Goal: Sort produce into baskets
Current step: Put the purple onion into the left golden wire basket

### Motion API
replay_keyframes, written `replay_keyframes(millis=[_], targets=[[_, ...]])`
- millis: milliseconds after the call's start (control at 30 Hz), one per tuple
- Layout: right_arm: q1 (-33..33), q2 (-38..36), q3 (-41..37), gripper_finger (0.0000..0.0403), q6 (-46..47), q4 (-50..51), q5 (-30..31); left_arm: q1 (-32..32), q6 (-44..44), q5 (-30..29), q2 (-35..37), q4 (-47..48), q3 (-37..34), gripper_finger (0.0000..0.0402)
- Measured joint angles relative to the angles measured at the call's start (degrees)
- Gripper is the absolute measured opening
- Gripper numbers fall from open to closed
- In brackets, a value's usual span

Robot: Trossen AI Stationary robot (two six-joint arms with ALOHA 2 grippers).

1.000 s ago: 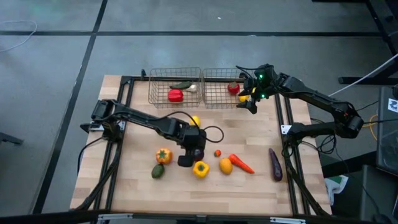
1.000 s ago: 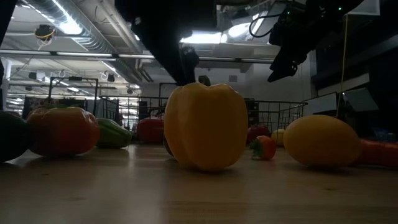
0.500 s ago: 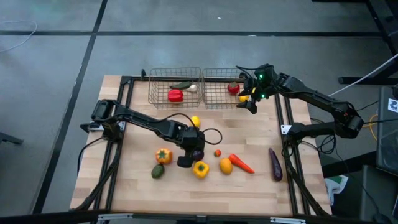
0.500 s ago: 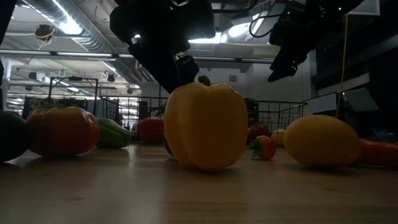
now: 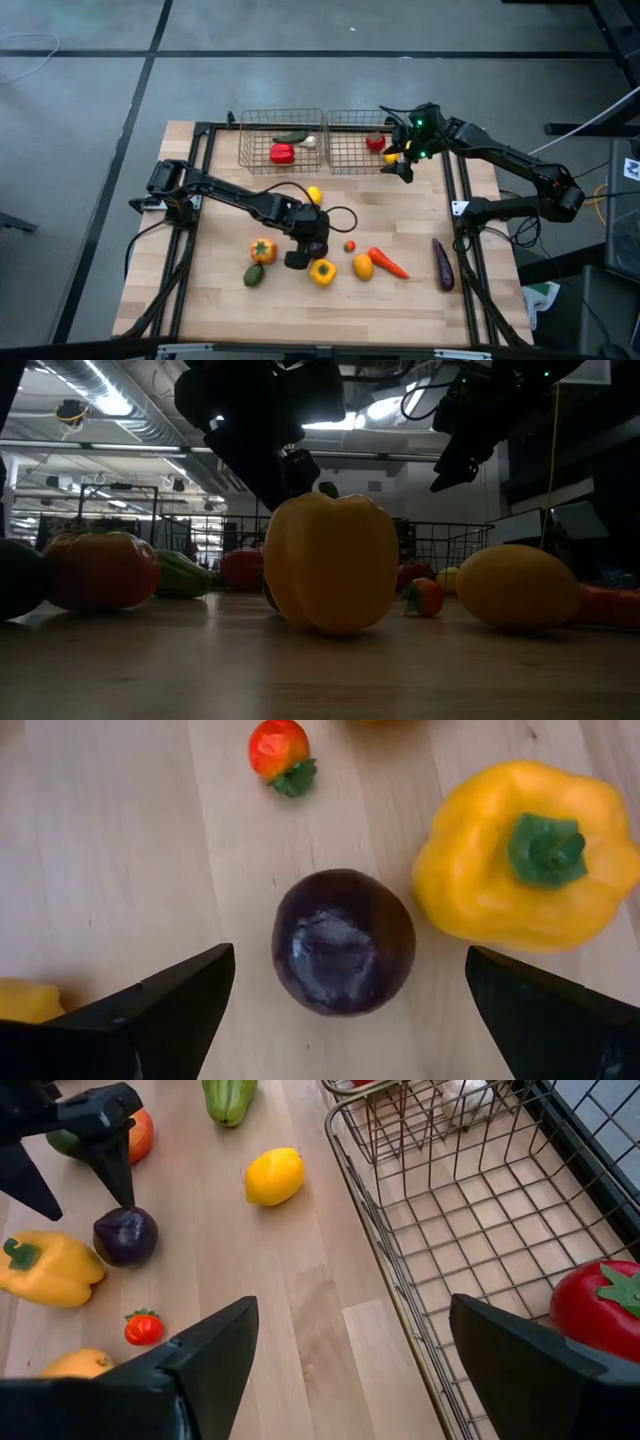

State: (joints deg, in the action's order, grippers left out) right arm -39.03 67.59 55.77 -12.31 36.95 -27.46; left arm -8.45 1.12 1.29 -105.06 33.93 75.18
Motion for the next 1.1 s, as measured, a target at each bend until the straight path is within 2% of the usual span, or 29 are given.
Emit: replay_keyframes(millis=[233,600,1100], targets=[[0.0,0.0,0.02,0.0326,0.01,0.0,0.02,0.7,-3.83,0.39,0.0,-0.11,0.0,0.0399],[0.0,0.0,0.0,0.0326,0.01,0.02,0.02,0.66,-4.22,4.25,-2.24,-2.03,0.0,0.04],[0.02,0.0,0.02,0.0326,0.01,0.02,0.01,0.68,-2.48,4.6,-3.39,-3.16,-0.02,0.04]])
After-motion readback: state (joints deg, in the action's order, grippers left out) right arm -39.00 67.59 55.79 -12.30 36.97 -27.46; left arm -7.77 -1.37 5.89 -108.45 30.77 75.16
